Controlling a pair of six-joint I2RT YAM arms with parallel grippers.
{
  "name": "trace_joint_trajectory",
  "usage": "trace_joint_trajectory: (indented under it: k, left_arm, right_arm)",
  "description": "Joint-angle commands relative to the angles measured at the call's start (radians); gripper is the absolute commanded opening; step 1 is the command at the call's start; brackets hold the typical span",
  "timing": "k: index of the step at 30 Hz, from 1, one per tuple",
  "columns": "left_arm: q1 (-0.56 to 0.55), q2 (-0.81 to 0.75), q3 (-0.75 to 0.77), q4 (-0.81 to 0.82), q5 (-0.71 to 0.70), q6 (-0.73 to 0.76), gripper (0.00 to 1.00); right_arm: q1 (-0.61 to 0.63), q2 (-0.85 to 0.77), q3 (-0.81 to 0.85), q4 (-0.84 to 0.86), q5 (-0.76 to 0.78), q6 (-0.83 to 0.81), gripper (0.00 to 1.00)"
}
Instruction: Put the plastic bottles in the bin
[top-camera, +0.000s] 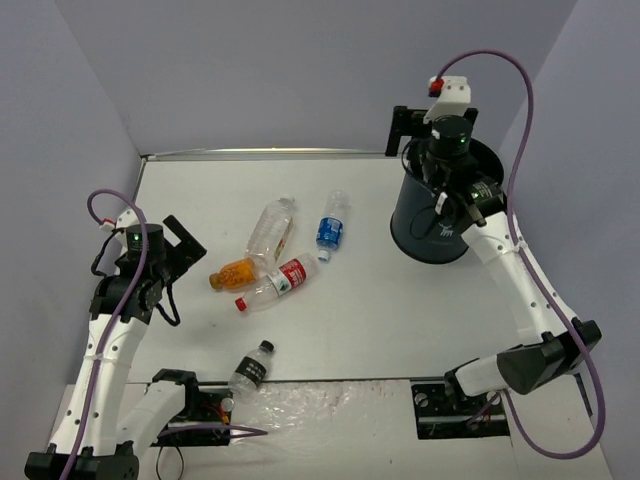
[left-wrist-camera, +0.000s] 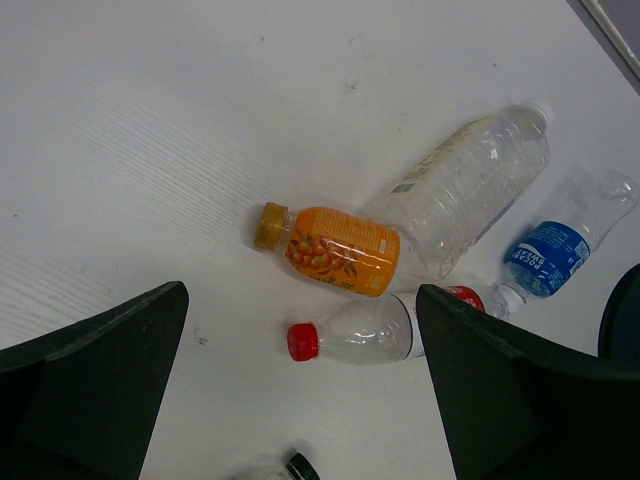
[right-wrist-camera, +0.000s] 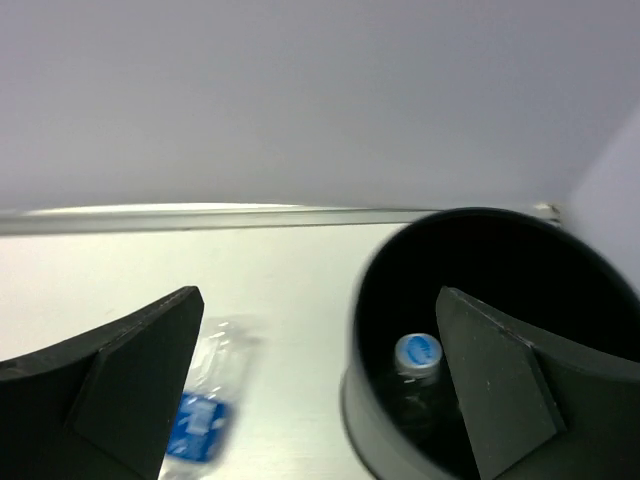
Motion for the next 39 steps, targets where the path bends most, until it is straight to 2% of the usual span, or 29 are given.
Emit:
trace_joint_trajectory:
  k: [1,3,6,15,20,25,28,29,30,31,32,34,35,39]
  left_arm:
    - [-0.002,0.009,0.026,0.020,-0.028,-0.006,0.97]
    - [0.000,0.017,0.065,-0.006,-0.069,0.012,0.97]
    - [0.000,0.027,0.113,-0.026,-0.107,0.034,0.97]
    - [0.000,0.021,0.200,0.014,-0.154,0.103,0.97]
    - [0.001,0.001,0.201,0.061,-0.138,0.151,0.97]
    - [0.001,-0.001,0.186,0.102,-0.152,0.170,0.97]
    - [0.001,0.005,0.190,0.109,-0.143,0.183,0.97]
    - [0.001,0.011,0.196,0.106,-0.142,0.192,0.97]
    - [0.001,0.013,0.199,0.100,-0.139,0.196,0.97]
    - [0.001,0.015,0.199,0.100,-0.138,0.196,0.97]
    - [0.001,0.015,0.199,0.100,-0.136,0.197,0.97]
    - [0.001,0.018,0.199,0.106,-0.118,0.205,0.97]
    - [0.001,0.019,0.201,0.109,-0.107,0.212,0.97]
    - [0.001,0.032,0.204,0.121,-0.057,0.241,0.97]
  right_arm:
    - [0.177,0.003,-0.032,-0.009,0.097,0.083,1.00]
    - [0.258,0.029,-0.099,-0.003,0.117,0.195,1.00]
    - [0.288,0.131,-0.133,0.004,0.106,0.275,1.00]
    - [0.257,0.508,0.026,0.007,0.134,0.380,1.00]
    - [0.159,0.683,0.058,0.013,0.019,0.465,1.00]
    - [0.121,0.797,0.062,0.100,-0.151,0.452,0.98]
    - [0.120,0.823,0.073,0.127,-0.127,0.454,0.85]
    - [0.120,0.816,0.072,0.129,-0.113,0.454,0.79]
    - [0.123,0.804,0.061,0.138,-0.092,0.456,0.64]
    - [0.123,0.789,0.060,0.145,-0.068,0.456,0.64]
    - [0.127,0.755,0.048,0.154,-0.016,0.449,0.51]
    - [0.135,0.701,0.045,0.155,0.034,0.410,0.37]
    - [0.137,0.676,0.047,0.156,0.046,0.382,0.33]
    - [0.141,0.561,0.122,0.157,0.011,0.257,0.32]
